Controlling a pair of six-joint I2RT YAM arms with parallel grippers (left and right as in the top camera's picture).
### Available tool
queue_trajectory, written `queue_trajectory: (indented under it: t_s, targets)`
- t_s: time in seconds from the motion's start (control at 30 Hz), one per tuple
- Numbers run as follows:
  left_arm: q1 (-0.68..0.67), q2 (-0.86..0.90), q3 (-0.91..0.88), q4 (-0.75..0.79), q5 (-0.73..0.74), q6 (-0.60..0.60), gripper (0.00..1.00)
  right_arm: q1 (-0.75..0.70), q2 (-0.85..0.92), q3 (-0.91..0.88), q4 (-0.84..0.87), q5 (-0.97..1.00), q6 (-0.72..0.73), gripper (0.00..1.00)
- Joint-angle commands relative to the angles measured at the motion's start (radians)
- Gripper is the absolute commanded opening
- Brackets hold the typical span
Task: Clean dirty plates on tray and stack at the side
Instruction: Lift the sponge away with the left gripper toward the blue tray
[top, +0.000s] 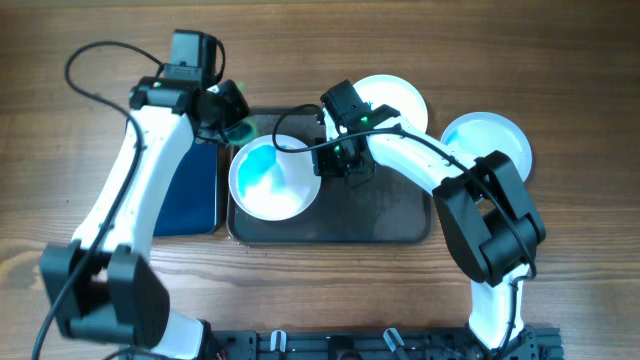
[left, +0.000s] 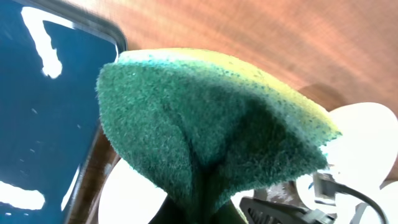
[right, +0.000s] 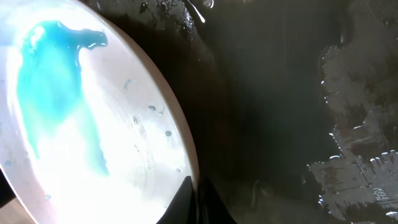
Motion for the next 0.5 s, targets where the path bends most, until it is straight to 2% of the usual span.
queue_trajectory:
  t_s: [0.0, 0.1, 0.17, 0.23, 0.33, 0.47]
  targets:
    - [0.006, -0.045, 0.013, 0.000, -0.104, 0.052, 0.04, 0.002, 0.010, -0.009, 0.008, -0.008, 0.035, 0.17]
    - [0.006, -0.041, 0.010, -0.016, -0.106, 0.052, 0.04, 0.002, 0.026, -0.009, 0.009, -0.023, 0.056, 0.23]
    - [0.006, -0.041, 0.010, -0.011, -0.116, 0.052, 0.04, 0.005, 0.041, -0.009, 0.010, -0.023, 0.094, 0.22]
    - [0.006, -0.041, 0.010, -0.010, -0.153, 0.051, 0.04, 0.009, 0.052, -0.009, 0.001, -0.023, 0.131, 0.18]
    - [0.006, -0.041, 0.010, -0.011, -0.171, 0.052, 0.04, 0.011, 0.052, -0.009, -0.024, -0.074, 0.132, 0.04]
    - [0.006, -0.041, 0.010, -0.008, -0.170, 0.051, 0.04, 0.011, 0.014, -0.008, -0.043, -0.089, 0.111, 0.04]
